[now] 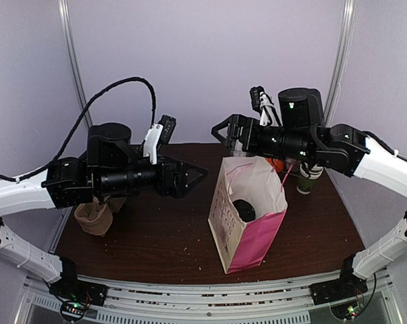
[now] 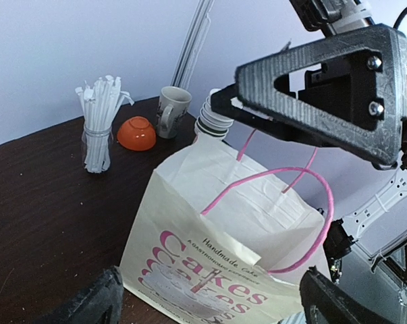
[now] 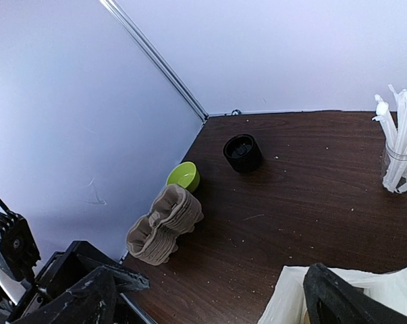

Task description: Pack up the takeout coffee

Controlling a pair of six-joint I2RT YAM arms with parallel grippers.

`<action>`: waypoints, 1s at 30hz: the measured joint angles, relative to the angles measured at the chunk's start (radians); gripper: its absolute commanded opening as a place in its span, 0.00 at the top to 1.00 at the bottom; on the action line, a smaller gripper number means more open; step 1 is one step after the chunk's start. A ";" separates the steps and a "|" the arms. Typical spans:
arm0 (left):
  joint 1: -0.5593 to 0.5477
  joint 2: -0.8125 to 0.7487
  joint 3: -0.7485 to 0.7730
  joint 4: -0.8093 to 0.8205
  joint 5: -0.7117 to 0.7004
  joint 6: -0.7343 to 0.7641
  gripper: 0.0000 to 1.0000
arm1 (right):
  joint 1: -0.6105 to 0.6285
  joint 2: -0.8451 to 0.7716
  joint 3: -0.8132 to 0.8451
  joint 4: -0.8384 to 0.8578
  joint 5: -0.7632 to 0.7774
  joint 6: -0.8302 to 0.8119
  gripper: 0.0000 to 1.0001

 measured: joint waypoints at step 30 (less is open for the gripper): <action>-0.201 0.339 0.438 -0.353 -0.302 0.006 0.07 | -0.135 -0.127 0.034 -0.179 0.199 -0.051 0.00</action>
